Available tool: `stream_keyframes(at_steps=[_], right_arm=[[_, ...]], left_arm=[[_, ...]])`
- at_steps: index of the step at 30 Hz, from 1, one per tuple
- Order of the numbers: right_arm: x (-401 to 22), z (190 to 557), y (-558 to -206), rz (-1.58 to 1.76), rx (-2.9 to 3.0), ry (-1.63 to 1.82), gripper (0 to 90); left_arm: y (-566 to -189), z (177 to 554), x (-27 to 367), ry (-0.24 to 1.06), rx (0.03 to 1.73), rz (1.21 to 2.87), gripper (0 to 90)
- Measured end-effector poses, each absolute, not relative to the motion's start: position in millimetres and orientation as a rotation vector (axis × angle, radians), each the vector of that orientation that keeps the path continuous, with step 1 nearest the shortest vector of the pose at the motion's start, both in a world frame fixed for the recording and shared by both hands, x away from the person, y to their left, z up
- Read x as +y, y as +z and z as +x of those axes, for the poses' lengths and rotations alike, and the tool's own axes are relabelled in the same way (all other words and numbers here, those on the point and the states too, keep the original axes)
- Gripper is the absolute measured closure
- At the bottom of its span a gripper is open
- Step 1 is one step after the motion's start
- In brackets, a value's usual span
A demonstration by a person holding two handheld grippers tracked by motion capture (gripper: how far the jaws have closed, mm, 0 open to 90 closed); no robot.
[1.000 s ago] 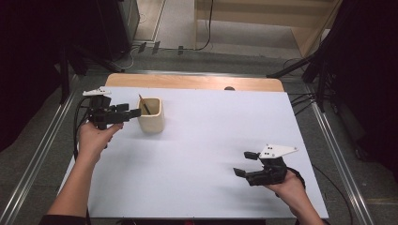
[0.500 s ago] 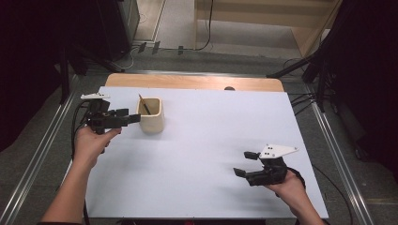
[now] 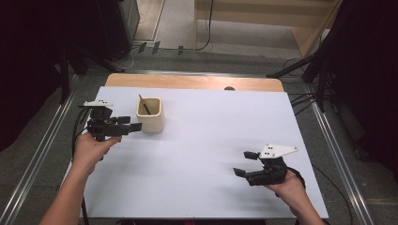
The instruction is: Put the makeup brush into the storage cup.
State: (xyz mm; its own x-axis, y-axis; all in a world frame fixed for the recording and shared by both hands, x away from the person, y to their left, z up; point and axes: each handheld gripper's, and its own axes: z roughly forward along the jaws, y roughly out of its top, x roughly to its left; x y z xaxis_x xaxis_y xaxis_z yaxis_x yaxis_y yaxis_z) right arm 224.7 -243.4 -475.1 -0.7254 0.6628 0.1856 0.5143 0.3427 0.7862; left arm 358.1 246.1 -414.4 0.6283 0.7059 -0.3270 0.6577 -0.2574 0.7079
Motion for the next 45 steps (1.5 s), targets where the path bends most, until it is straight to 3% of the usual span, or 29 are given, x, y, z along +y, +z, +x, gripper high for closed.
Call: stream_keyframes(at_steps=[11,45], right_arm=[[-245,225,-475,1.098,2.427,1.343,25.0],[-245,227,-476,1.111,2.418,1.358,25.1]], left_arm=[[-418,347,240,0.009,1.032,1.997,29.0],[-431,317,224,0.047,0.88,2.139,22.1]])
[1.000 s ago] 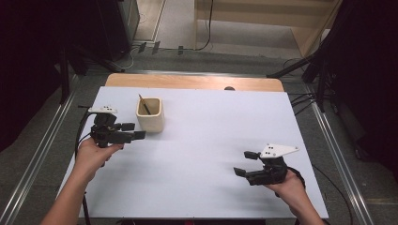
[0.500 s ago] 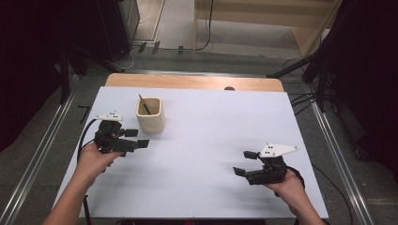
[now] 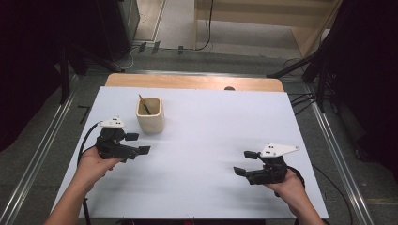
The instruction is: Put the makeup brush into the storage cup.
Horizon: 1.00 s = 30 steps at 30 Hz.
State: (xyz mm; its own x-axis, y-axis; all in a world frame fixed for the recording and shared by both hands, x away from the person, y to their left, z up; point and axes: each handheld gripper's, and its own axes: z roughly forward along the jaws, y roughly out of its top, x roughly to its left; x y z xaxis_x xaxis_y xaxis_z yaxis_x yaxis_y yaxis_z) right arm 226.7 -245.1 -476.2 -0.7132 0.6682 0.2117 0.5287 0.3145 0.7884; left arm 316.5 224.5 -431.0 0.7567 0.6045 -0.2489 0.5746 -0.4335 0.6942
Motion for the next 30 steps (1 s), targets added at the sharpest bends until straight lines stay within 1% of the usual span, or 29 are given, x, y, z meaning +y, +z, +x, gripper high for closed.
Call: stream_keyframes(at_steps=[19,24,30], right_arm=[[-247,227,-477,1.128,2.41,1.368,25.1],[-247,227,-476,1.131,2.407,1.368,25.1],[-247,227,-476,1.134,2.405,1.371,25.1]], left_arm=[[-440,304,219,0.049,0.815,2.188,21.4],[-441,299,217,0.075,0.78,2.2,20.7],[-444,296,218,0.051,0.775,2.187,20.4]])
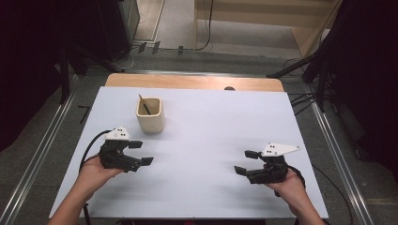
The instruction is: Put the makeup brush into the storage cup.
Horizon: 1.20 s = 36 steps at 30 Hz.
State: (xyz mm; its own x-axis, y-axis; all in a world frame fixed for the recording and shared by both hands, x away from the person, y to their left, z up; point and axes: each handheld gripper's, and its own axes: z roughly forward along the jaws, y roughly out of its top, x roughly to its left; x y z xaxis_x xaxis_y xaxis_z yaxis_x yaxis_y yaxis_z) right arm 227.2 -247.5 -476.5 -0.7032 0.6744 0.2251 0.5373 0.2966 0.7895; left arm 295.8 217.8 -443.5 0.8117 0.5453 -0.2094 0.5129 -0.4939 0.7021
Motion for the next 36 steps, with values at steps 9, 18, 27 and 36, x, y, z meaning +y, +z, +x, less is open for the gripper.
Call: stream_keyframes(at_steps=[9,18,27,36], right_arm=[[-248,227,-477,1.137,2.403,1.375,25.0],[-248,228,-477,1.14,2.401,1.375,25.1],[-248,228,-477,1.142,2.4,1.374,25.1],[-248,228,-477,1.145,2.401,1.374,25.1]], left_arm=[[-445,290,219,0.068,0.756,2.199,20.2],[-447,285,220,0.071,0.746,2.203,20.0],[-448,282,220,0.084,0.734,2.192,19.9],[-449,282,221,0.084,0.73,2.194,19.7]])
